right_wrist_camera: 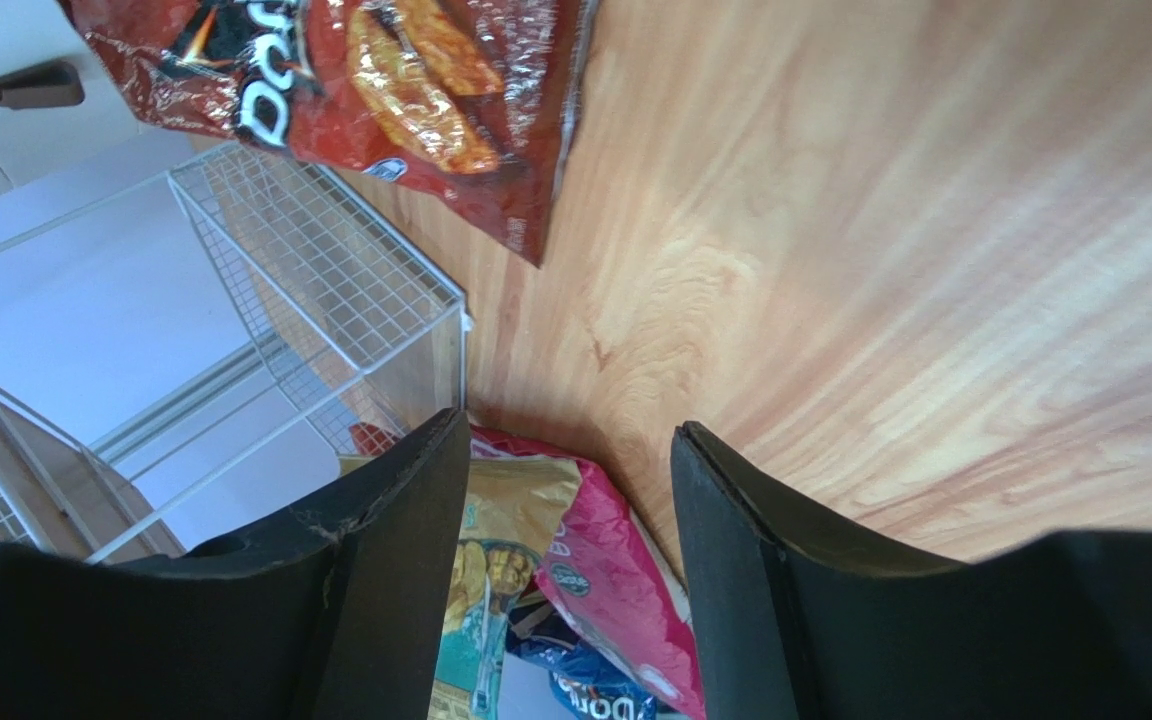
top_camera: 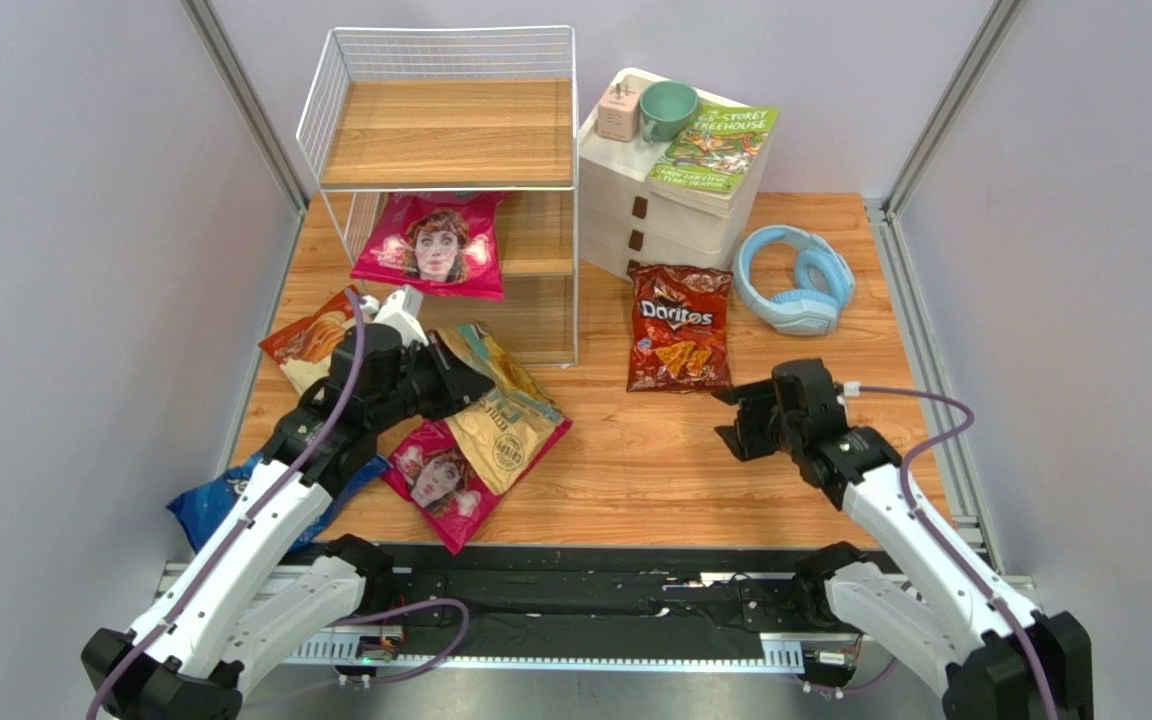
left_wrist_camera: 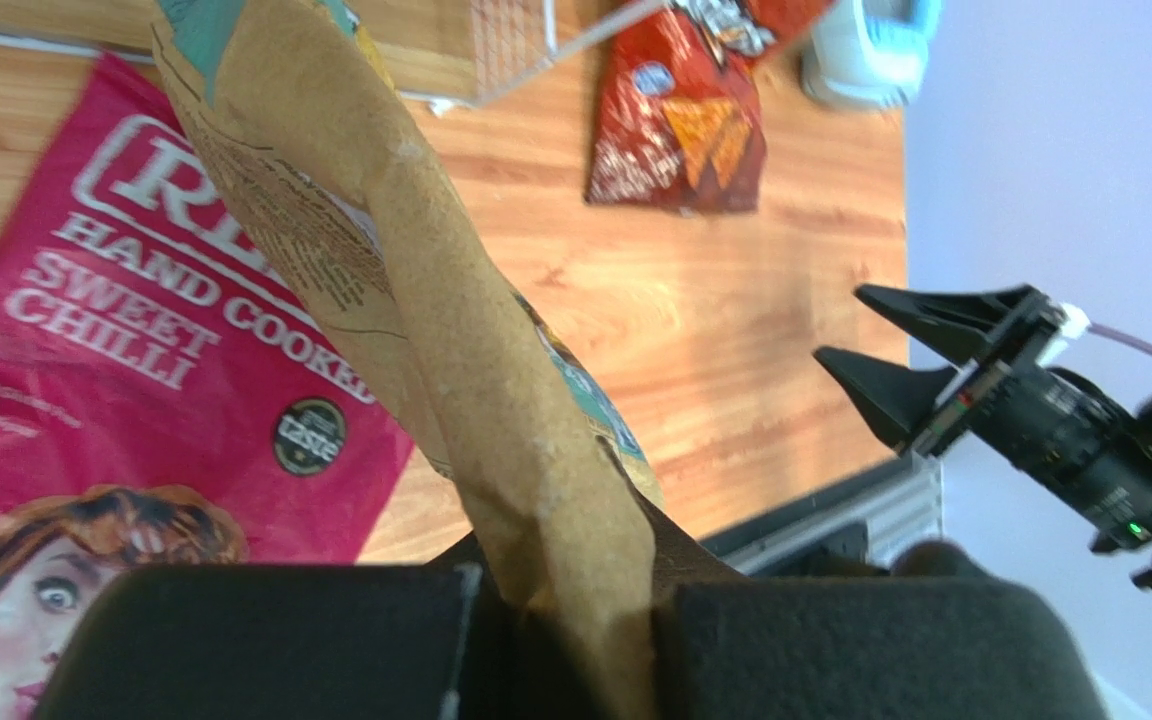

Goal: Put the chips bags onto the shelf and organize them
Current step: Place the potato chip on the shelf.

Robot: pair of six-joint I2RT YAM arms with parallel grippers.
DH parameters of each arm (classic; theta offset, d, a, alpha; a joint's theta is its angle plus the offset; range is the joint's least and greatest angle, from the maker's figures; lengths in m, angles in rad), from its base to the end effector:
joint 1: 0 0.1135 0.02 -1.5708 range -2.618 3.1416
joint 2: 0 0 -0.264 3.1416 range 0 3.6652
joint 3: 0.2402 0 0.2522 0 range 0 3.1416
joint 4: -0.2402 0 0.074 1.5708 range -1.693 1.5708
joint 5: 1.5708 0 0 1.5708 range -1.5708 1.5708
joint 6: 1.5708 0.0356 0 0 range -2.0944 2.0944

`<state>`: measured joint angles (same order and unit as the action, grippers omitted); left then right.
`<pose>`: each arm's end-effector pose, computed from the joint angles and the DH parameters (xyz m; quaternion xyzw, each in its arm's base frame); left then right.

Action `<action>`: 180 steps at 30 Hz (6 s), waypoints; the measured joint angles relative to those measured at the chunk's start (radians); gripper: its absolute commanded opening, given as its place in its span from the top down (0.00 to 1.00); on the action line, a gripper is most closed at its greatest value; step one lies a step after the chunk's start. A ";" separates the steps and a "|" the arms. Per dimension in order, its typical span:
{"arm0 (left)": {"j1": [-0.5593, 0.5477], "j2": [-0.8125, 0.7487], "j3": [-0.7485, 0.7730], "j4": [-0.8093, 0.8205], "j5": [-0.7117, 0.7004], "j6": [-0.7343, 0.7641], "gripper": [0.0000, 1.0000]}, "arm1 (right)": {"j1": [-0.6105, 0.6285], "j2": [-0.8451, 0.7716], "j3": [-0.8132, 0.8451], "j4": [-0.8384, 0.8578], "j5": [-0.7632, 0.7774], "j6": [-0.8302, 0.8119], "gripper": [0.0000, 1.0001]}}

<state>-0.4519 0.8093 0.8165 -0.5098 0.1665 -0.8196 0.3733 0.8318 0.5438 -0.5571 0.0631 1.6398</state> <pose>0.1575 -0.0830 0.3138 -0.1152 0.8510 -0.3588 0.3657 0.1561 0.0587 0.2147 0.5620 0.7466 0.2840 0.2146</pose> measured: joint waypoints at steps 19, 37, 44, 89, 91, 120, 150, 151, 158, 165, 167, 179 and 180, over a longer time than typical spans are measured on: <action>0.048 -0.017 -0.031 0.175 -0.407 -0.099 1.00 | -0.168 0.331 0.204 0.145 -0.313 -0.254 0.44; 0.069 0.117 -0.229 0.612 -0.467 -0.226 1.00 | -0.193 0.378 0.248 0.139 -0.439 -0.366 0.44; 0.085 0.140 -0.229 0.673 -0.429 -0.243 1.00 | -0.193 0.340 0.238 0.138 -0.443 -0.373 0.44; 0.154 0.292 -0.235 0.360 -0.351 -0.418 1.00 | -0.217 0.341 0.140 0.198 -0.521 -0.317 0.44; 0.154 0.341 -0.228 0.341 -0.340 -0.425 1.00 | -0.217 0.347 0.140 0.198 -0.522 -0.317 0.44; 0.161 0.636 0.027 0.131 -0.433 -0.555 1.00 | -0.218 0.417 0.185 0.196 -0.555 -0.357 0.45; 0.193 0.417 -0.078 0.057 -0.330 -0.475 0.29 | -0.217 0.477 0.192 0.195 -0.581 -0.373 0.45; 0.193 0.421 -0.086 0.058 -0.325 -0.475 0.30 | -0.217 0.477 0.192 0.195 -0.582 -0.373 0.46; 0.193 0.549 -0.083 0.095 -0.307 -0.464 0.30 | -0.217 0.477 0.192 0.194 -0.589 -0.379 0.46; 0.193 0.571 -0.028 0.143 -0.307 -0.439 0.16 | -0.217 0.477 0.192 0.187 -0.590 -0.385 0.46; 0.193 0.544 -0.023 0.139 -0.305 -0.438 0.16 | -0.217 0.478 0.192 0.187 -0.591 -0.386 0.46; 0.193 0.290 -0.101 0.020 -0.268 -0.454 0.20 | -0.217 0.521 0.192 0.193 -0.600 -0.389 0.46; 0.193 0.293 -0.111 0.018 -0.262 -0.457 0.22 | -0.217 0.524 0.192 0.195 -0.600 -0.389 0.46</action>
<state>-0.2592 1.1023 0.7059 -0.4915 -0.0956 -1.2762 0.1558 1.3560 0.7357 -0.3618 -0.5369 1.2510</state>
